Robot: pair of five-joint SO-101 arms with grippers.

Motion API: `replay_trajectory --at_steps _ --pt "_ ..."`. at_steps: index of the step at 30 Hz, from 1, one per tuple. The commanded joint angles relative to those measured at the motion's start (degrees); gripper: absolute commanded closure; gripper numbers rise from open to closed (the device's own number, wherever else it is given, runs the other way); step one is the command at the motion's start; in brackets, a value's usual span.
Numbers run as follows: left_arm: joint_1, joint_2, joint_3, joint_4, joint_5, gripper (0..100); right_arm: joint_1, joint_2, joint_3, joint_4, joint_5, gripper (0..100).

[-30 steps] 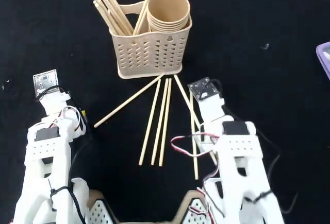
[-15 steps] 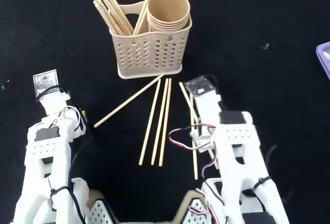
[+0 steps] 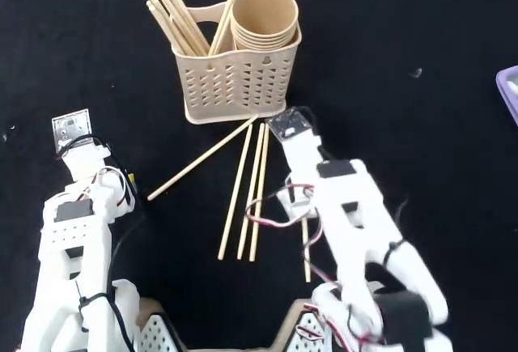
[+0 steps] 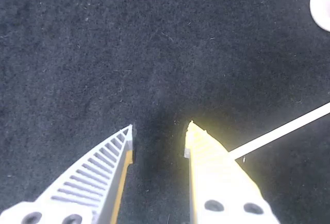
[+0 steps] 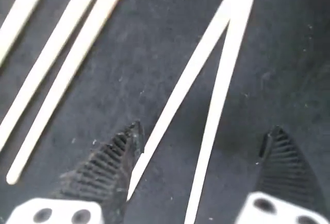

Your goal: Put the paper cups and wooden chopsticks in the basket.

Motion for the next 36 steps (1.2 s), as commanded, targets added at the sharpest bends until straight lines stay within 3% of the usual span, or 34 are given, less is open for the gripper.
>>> replay_trajectory --at_steps 1,8,17,23,36 --pt "-0.48 0.09 -1.36 -0.97 0.44 83 1.41 5.67 -5.14 -1.23 -0.26 63.8" --pt "-0.48 0.09 -1.45 -0.97 0.44 83 1.41 18.33 -11.65 -0.70 -0.26 65.0" --pt "-0.48 0.09 -1.45 -0.97 0.44 83 1.76 19.38 -13.23 1.32 -0.35 99.0" --pt "-0.48 0.09 -1.45 -0.97 0.44 83 1.93 16.13 -12.53 4.04 -0.35 98.8" --pt "-0.48 0.09 -1.45 -0.97 0.44 83 7.03 -13.14 -2.86 9.05 -0.26 98.8"
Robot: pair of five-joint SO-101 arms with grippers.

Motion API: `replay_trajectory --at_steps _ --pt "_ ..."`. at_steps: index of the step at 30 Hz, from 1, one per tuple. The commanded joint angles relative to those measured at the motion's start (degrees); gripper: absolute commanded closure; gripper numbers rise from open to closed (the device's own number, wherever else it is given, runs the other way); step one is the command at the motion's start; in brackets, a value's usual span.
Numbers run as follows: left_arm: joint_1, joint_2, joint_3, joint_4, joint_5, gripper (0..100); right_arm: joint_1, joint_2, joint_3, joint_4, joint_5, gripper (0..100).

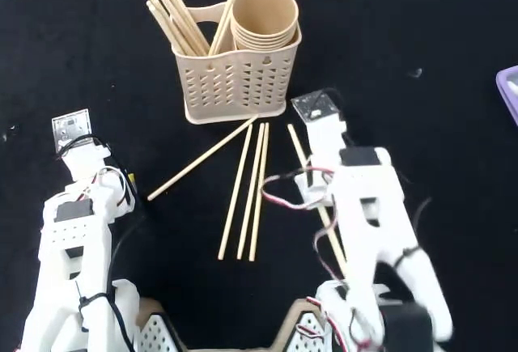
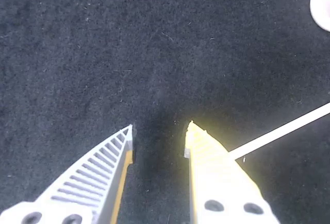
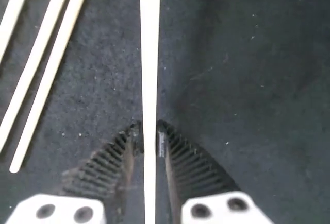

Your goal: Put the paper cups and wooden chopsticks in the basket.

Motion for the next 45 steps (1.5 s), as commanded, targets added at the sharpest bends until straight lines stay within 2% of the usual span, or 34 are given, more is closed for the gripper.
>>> replay_trajectory --at_steps 1,6,13,22,26,33,39,45 --pt "-0.48 0.09 -1.45 -0.97 0.44 83 0.97 -6.64 1.98 0.18 -0.44 98.8" --pt "-0.48 0.09 -1.45 -0.97 0.44 83 2.37 -11.65 0.92 0.53 -0.44 98.8" --pt "-0.48 0.09 -1.45 -0.97 0.44 83 5.01 -19.74 -10.42 0.62 -1.58 98.8" --pt "-0.48 0.09 -1.45 -0.97 0.44 83 4.57 -22.02 -31.87 0.35 -15.12 98.8" --pt "-0.48 0.09 -1.45 -0.97 0.44 83 -2.11 -21.85 -37.93 -1.32 -17.67 98.8" --pt "-0.48 0.09 -1.27 -0.97 0.44 83 -12.75 -21.32 -38.90 -15.38 -17.93 98.8" --pt "-0.48 0.09 -1.27 -0.97 0.44 83 -17.67 -14.29 -33.98 -35.78 -17.93 98.8" --pt "-0.48 0.09 -1.27 -0.97 0.44 83 -21.89 -5.32 -34.77 -47.56 -17.67 98.8"
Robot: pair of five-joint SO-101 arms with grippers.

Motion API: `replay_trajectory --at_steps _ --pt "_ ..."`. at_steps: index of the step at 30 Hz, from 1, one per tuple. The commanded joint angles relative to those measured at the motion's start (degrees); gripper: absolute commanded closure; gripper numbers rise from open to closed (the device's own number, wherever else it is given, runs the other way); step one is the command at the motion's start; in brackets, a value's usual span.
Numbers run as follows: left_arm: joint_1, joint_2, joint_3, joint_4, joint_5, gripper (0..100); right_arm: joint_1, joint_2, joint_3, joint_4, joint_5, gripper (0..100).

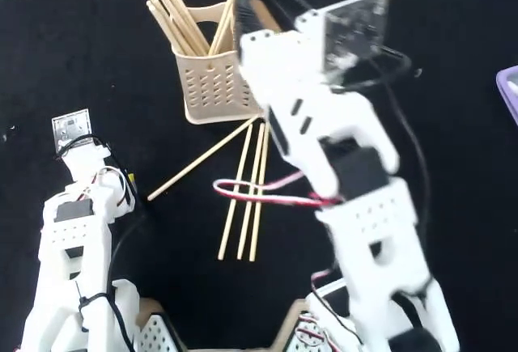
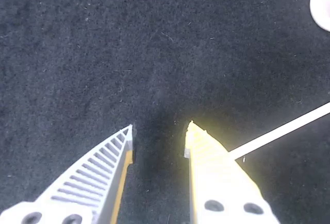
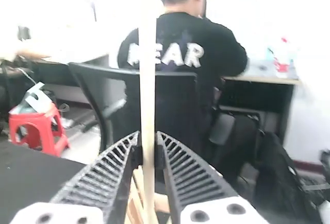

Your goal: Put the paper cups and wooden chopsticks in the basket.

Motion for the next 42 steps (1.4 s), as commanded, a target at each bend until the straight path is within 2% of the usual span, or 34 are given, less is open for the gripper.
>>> replay_trajectory --at_steps 1,5,11,19,21,26,33,39,42 --pt "-0.48 0.09 -1.27 -0.97 0.44 83 -2.55 4.35 -2.33 -7.30 -0.09 98.8" --pt "-0.48 0.09 -1.27 -0.97 0.44 83 -2.73 11.82 -8.13 -10.46 -0.09 98.8" --pt "-0.48 0.09 -1.27 -0.97 0.44 83 -2.46 25.27 -17.98 -8.44 -0.35 98.8" --pt "-0.48 0.09 -1.27 -0.97 0.35 83 -2.55 36.26 -20.53 -8.09 -0.18 98.6" --pt "-0.40 0.09 -1.27 -0.97 0.35 83 -2.55 37.14 -21.14 -4.75 -0.09 97.0" --pt "-0.40 0.09 -1.27 -0.97 0.35 83 -2.73 37.23 -25.63 7.21 -0.35 78.3" --pt "-0.40 0.09 -1.27 -0.97 0.35 83 -2.37 36.79 -40.84 19.52 -0.35 82.6" --pt "-0.40 0.09 -1.36 -0.97 0.35 83 -2.37 31.43 -54.46 38.15 -0.18 82.5" --pt "-0.40 0.09 -1.45 -0.97 0.35 83 -2.29 29.67 -56.13 47.30 0.00 82.5"
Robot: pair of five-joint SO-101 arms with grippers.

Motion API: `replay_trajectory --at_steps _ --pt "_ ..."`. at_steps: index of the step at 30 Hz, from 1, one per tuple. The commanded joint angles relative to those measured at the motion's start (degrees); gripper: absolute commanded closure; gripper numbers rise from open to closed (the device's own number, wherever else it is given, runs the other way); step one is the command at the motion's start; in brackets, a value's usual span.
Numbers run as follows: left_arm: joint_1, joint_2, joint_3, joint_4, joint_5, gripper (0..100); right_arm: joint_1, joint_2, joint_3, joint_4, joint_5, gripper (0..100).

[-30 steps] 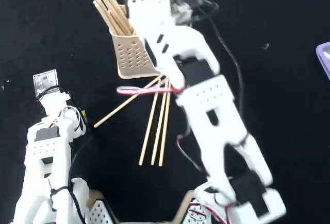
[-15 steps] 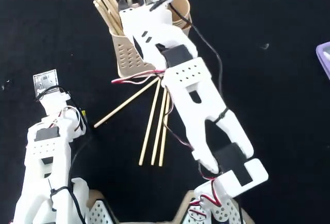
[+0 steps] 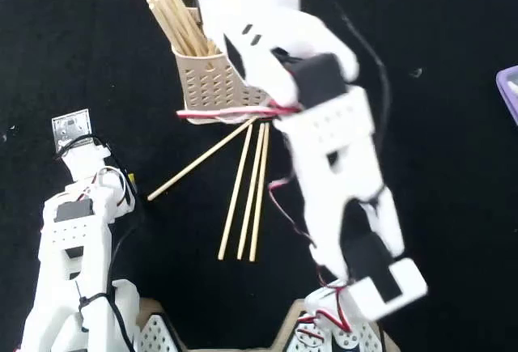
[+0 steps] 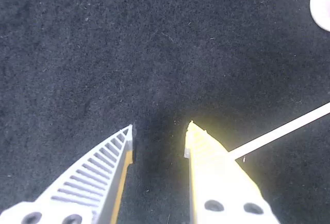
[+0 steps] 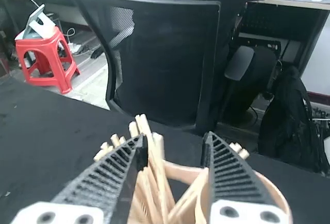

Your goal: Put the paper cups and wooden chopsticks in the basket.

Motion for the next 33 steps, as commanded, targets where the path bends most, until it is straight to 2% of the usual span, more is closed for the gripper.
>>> replay_trajectory --at_steps 1,8,11,14,17,24,31,33 --pt "-0.40 0.09 -1.45 -0.97 0.35 83 0.09 -4.18 -4.09 10.46 0.00 82.5" --pt "-0.40 0.09 -1.36 -0.97 0.35 83 2.99 -4.09 -3.91 29.10 -0.26 82.5" --pt "-0.40 0.09 -1.54 -0.97 0.35 83 2.64 -3.82 0.92 35.08 -0.35 82.5" --pt "-0.40 0.09 -1.54 -0.97 0.35 83 0.88 -4.09 9.45 36.48 0.00 82.5" --pt "-0.40 0.09 -1.63 -0.97 0.35 83 0.18 -3.82 22.55 30.77 -0.26 82.5" --pt "-0.40 0.09 -1.63 -0.97 0.35 83 0.09 -4.53 55.08 2.55 -0.09 82.5" --pt "-0.40 0.09 -1.63 -0.97 0.35 83 0.00 -1.36 63.16 -7.82 -0.44 82.2" --pt "-0.40 0.09 -1.63 -0.97 0.35 83 0.00 0.84 62.90 -8.18 -0.70 78.2"
